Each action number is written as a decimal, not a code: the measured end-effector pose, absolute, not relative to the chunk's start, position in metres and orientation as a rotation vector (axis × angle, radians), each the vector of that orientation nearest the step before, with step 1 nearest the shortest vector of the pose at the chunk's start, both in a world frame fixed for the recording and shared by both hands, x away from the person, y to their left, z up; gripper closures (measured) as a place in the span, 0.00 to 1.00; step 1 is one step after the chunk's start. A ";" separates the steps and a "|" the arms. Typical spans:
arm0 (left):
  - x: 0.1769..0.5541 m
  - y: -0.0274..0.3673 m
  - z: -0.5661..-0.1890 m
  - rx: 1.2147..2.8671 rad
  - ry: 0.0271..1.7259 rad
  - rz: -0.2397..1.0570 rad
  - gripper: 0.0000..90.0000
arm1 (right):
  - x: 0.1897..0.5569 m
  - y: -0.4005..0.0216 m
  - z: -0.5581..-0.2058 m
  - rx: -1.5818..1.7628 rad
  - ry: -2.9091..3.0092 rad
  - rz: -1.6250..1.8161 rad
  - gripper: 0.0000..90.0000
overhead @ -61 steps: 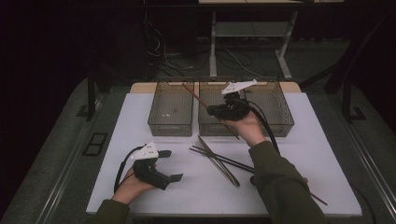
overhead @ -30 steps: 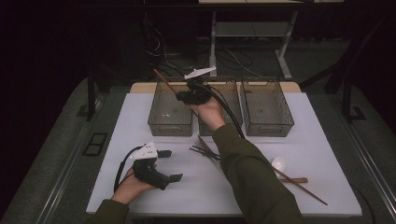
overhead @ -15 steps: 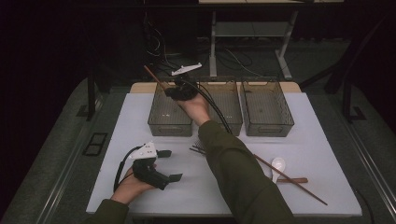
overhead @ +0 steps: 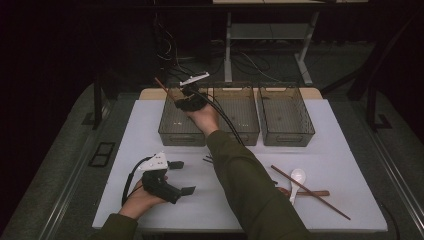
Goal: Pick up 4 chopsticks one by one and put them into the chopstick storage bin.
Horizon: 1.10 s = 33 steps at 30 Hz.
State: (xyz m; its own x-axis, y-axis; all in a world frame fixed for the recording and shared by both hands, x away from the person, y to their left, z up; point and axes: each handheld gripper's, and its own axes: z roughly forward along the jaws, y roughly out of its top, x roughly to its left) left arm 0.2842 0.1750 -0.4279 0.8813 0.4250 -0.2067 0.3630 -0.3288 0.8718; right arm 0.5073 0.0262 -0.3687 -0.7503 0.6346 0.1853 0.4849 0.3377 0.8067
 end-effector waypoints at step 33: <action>0.283 0.173 -0.428 1.958 0.575 0.077 0.00 | 0.505 0.013 -0.361 1.018 2.572 1.229 0.50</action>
